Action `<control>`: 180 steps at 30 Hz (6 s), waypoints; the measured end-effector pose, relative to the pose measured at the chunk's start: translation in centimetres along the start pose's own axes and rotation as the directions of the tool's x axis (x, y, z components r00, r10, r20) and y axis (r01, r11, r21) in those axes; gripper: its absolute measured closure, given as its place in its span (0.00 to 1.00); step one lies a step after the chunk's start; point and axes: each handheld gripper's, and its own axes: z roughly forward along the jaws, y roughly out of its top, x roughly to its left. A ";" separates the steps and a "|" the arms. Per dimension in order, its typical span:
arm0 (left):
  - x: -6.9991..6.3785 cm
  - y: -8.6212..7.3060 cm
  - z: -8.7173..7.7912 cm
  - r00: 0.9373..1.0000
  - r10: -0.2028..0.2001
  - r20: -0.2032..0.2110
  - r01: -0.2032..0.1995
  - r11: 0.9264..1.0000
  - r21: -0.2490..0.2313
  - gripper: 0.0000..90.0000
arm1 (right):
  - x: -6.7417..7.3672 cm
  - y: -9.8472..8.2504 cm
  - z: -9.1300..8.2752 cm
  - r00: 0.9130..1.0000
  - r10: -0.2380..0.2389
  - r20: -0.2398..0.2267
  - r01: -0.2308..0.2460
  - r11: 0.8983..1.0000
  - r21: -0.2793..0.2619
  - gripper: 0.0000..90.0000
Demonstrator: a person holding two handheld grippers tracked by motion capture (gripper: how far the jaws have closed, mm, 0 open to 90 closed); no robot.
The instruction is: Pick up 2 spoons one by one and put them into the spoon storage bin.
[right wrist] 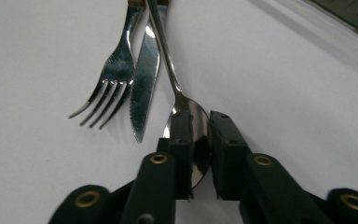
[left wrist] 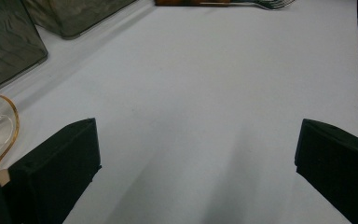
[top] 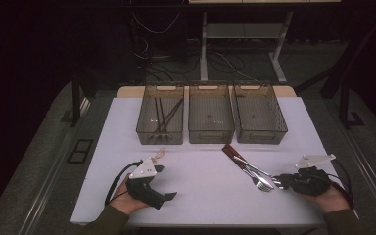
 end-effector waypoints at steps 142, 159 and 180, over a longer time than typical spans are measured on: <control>0.0 -0.1 -0.1 1.000 -0.024 0.008 0.024 0.999 -0.026 0.00 | 1.7 19.6 5.9 0.992 0.111 0.065 -0.089 0.957 -0.276 0.29; 0.2 -0.2 -0.2 1.000 -0.019 0.004 0.019 1.000 -0.018 0.00 | 2.5 13.7 3.7 0.999 0.044 0.018 -0.037 0.955 -0.293 0.12; 0.1 -0.1 -0.3 1.000 -0.019 -0.003 0.019 1.000 -0.019 0.00 | 4.1 5.1 2.8 1.000 0.022 -0.001 -0.021 0.947 -0.322 0.12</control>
